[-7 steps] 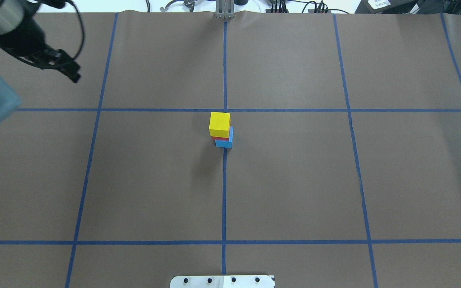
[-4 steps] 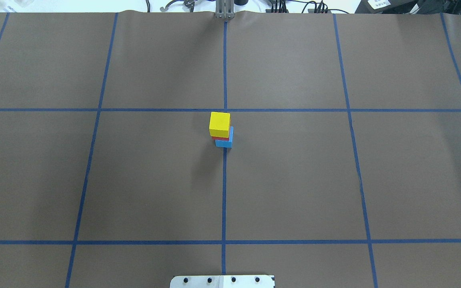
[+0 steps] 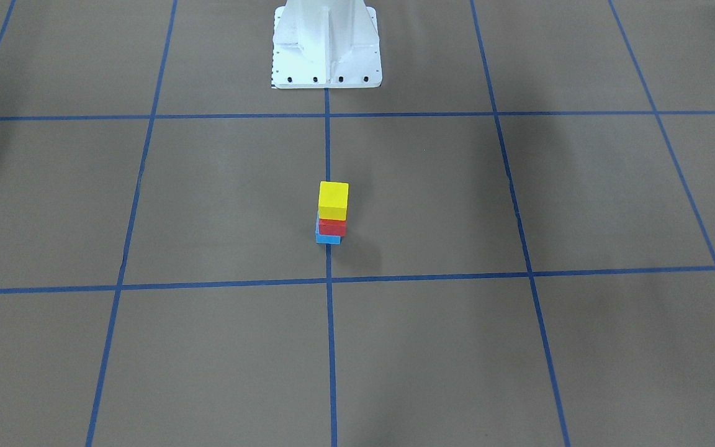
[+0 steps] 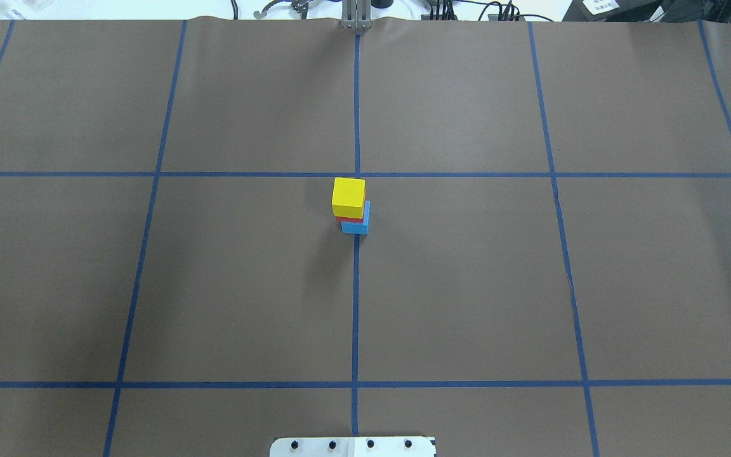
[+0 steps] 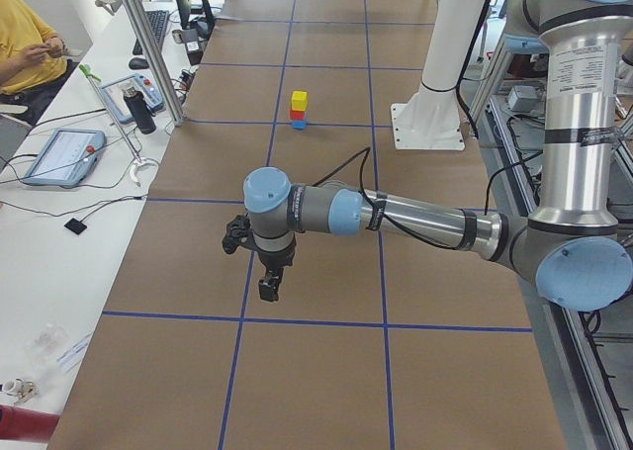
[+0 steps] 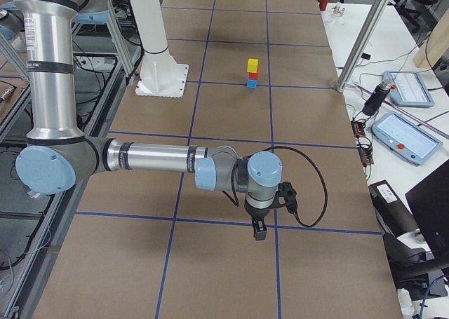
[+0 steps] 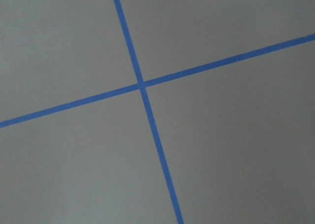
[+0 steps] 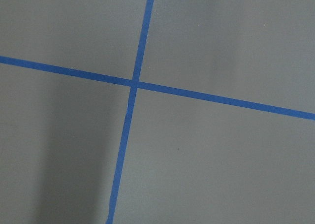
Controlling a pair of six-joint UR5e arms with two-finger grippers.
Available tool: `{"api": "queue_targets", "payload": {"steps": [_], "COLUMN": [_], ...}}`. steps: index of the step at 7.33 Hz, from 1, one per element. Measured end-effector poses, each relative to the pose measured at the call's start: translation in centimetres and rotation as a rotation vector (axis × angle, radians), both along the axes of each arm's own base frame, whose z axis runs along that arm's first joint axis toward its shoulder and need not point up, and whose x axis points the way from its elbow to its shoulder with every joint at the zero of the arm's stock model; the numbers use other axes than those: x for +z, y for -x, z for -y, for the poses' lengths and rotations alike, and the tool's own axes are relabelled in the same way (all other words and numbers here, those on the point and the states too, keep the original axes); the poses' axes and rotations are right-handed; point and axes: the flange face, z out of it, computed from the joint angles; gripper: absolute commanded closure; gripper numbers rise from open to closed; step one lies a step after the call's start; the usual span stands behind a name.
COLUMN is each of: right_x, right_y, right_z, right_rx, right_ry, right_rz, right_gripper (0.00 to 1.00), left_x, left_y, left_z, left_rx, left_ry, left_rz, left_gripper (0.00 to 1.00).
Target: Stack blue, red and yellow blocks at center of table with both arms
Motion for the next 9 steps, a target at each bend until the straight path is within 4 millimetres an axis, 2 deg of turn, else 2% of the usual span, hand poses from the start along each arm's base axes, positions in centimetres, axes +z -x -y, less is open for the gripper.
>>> {"api": "queue_targets", "payload": {"steps": [1, 3, 9], "right_x": [0.01, -0.05, 0.11], "right_y": [-0.01, 0.01, -0.03], "right_z": [-0.02, -0.01, -0.13], "right_rx": [0.000, 0.000, 0.001], "right_ry": [0.000, -0.002, 0.002], "right_rz": [0.000, 0.001, 0.000], "right_gripper": [0.00, 0.00, 0.00], "left_x": [0.95, 1.87, 1.34], "left_y": [0.39, 0.62, 0.66], "left_z": [-1.26, -2.10, -2.25], "left_rx": [-0.008, -0.021, -0.018], "left_ry": [-0.002, 0.008, -0.010], "left_rz": [-0.004, -0.004, 0.001], "left_gripper": [0.00, 0.00, 0.00]}}
